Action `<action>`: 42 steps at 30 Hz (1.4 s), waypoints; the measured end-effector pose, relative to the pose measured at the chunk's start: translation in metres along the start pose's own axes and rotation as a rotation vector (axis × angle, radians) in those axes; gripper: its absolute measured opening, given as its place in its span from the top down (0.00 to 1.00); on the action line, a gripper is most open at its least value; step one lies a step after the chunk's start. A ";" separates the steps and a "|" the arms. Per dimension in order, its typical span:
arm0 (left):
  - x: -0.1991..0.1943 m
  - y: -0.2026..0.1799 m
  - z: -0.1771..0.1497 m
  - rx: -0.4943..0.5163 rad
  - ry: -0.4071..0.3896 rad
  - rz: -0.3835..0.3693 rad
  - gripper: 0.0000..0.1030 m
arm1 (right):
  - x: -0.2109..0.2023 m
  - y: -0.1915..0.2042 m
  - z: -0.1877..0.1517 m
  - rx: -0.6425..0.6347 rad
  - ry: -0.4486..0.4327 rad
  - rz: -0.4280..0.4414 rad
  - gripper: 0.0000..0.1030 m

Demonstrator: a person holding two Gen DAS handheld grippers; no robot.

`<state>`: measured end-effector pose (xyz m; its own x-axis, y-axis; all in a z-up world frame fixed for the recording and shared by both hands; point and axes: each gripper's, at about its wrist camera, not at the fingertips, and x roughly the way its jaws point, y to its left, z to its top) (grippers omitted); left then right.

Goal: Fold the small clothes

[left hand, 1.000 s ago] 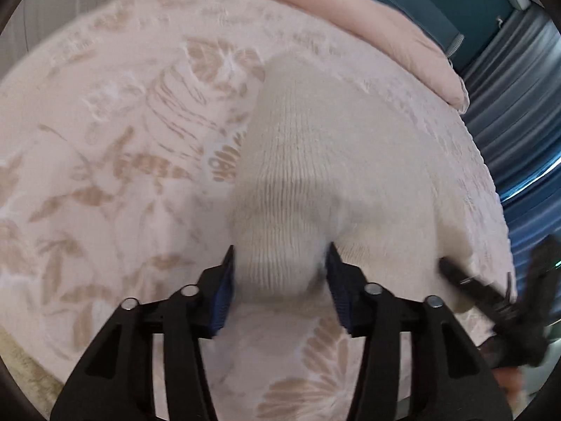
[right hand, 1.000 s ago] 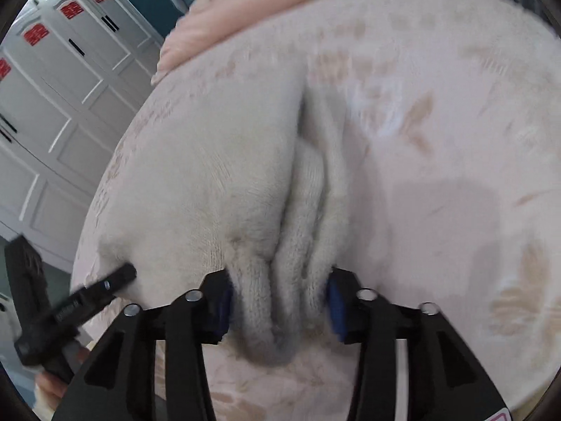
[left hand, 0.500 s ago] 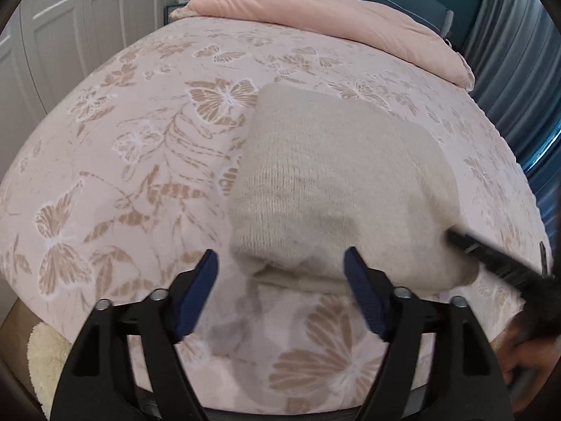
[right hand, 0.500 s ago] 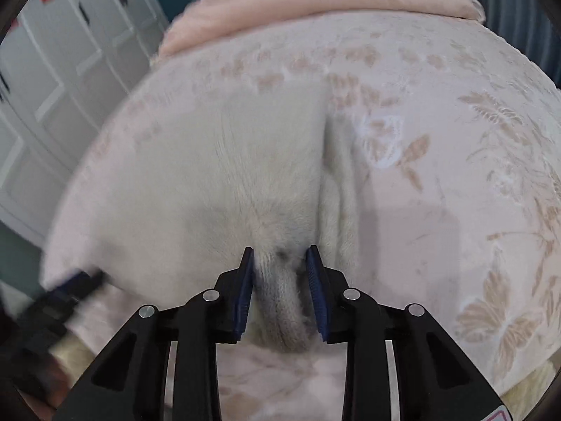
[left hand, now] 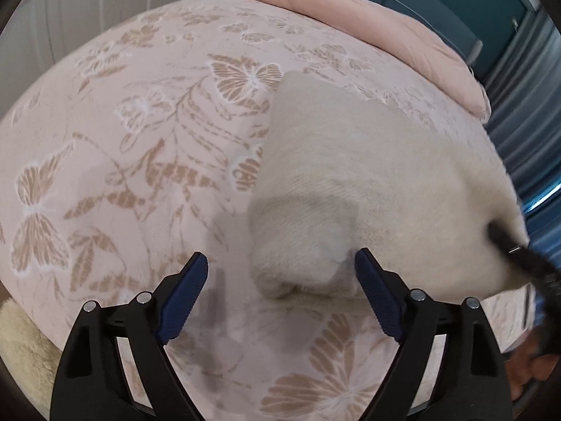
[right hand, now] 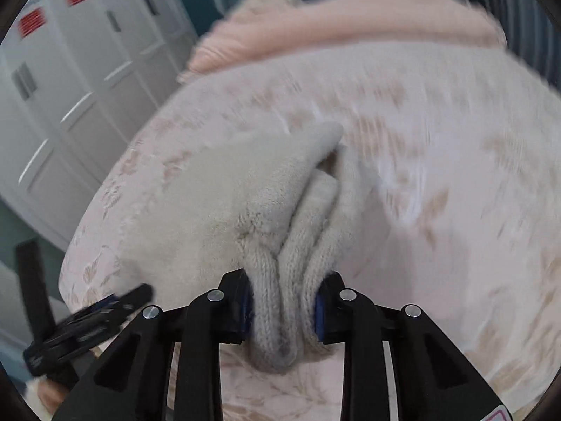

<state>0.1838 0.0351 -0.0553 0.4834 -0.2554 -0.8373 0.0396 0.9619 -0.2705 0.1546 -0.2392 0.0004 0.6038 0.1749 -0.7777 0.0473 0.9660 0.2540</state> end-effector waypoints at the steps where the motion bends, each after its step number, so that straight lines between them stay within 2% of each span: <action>1: 0.004 -0.002 -0.001 0.016 0.007 0.007 0.19 | 0.019 -0.009 -0.006 0.016 0.054 -0.028 0.74; 2: 0.009 -0.004 -0.003 0.032 0.020 0.021 0.18 | 0.053 -0.023 -0.021 0.031 0.165 -0.076 0.73; 3: 0.014 -0.005 -0.006 0.047 0.027 0.030 0.16 | 0.061 -0.031 -0.029 0.058 0.167 -0.063 0.67; 4: 0.018 -0.008 -0.009 0.068 0.033 0.035 0.16 | 0.055 -0.037 -0.030 0.107 0.130 -0.043 0.58; 6: 0.016 -0.015 -0.015 0.122 0.005 0.081 0.16 | 0.038 -0.044 -0.021 0.223 0.128 0.003 0.57; 7: 0.012 -0.018 -0.016 0.142 -0.009 0.093 0.17 | 0.027 -0.043 -0.018 0.244 0.111 -0.008 0.56; 9: 0.000 -0.024 -0.019 0.185 -0.030 0.106 0.17 | -0.003 -0.034 -0.017 0.223 0.035 -0.035 0.53; 11: -0.013 -0.030 -0.023 0.213 -0.053 0.116 0.17 | -0.024 -0.027 -0.024 0.207 -0.008 -0.069 0.44; 13: -0.027 -0.036 -0.028 0.238 -0.075 0.128 0.16 | -0.045 -0.018 -0.041 0.202 -0.055 -0.123 0.31; 16: -0.045 -0.045 -0.040 0.260 -0.108 0.130 0.09 | -0.060 -0.009 -0.069 0.185 -0.096 -0.217 0.23; 21: -0.059 -0.055 -0.062 0.278 -0.138 0.146 0.07 | -0.072 -0.008 -0.118 0.208 -0.094 -0.283 0.20; 25: -0.062 -0.056 -0.079 0.259 -0.135 0.164 0.07 | -0.073 -0.001 -0.139 0.190 -0.080 -0.316 0.20; 31: -0.071 -0.053 -0.097 0.241 -0.165 0.180 0.07 | -0.084 0.013 -0.148 0.156 -0.098 -0.295 0.19; 42: -0.082 -0.064 -0.111 0.288 -0.209 0.214 0.07 | -0.089 0.036 -0.153 0.071 -0.109 -0.312 0.18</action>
<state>0.0450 -0.0163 -0.0222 0.6735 -0.0501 -0.7375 0.1476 0.9867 0.0678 -0.0195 -0.1911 -0.0090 0.6330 -0.1524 -0.7590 0.2964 0.9534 0.0557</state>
